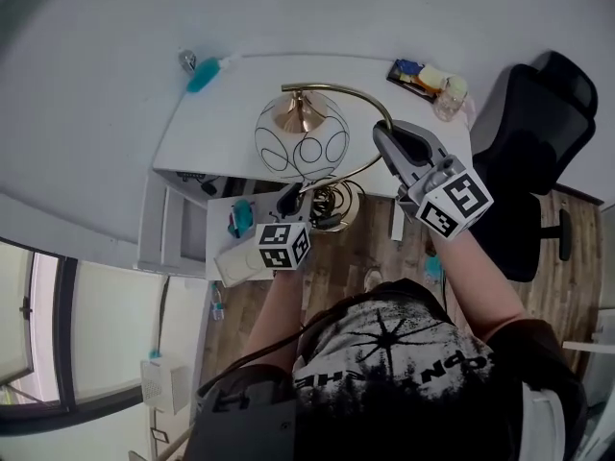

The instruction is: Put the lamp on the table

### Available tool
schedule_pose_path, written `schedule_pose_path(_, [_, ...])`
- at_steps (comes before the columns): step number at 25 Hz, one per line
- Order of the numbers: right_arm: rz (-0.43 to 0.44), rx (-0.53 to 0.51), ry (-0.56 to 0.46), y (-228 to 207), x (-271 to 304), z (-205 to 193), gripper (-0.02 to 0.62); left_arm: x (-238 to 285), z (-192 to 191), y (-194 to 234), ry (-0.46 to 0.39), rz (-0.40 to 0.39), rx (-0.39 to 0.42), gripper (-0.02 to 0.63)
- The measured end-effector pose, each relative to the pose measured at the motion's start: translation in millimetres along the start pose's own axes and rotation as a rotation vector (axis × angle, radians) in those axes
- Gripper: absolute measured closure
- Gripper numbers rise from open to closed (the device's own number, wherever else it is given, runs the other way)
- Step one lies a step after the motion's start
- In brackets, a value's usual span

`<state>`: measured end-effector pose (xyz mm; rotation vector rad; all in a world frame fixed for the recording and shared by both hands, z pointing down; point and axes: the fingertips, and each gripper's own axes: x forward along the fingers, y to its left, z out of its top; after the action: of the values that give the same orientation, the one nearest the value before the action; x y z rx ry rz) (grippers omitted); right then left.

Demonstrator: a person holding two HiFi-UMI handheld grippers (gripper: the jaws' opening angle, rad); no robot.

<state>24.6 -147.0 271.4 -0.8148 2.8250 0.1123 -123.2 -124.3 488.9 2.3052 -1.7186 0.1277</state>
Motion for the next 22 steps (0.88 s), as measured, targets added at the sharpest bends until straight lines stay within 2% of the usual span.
schedule_pose_path(6, [0.053,0.001,-0.002,-26,20,-9,0.555,28,3,12,-0.03,0.048,-0.014,0.525])
schedule_pose_path(13, [0.114,0.01,0.008,-76,53,-16,0.555,76,16,22,-0.028,0.102,-0.04,0.525])
schedule_pose_path(19, [0.123,0.043,0.017,-88,74,-27,0.555,88,20,42,-0.027,0.127,-0.032,0.525])
schedule_pose_path(22, [0.116,0.049,0.014,-94,87,-33,0.555,98,22,56,-0.024,0.116,-0.029,0.525])
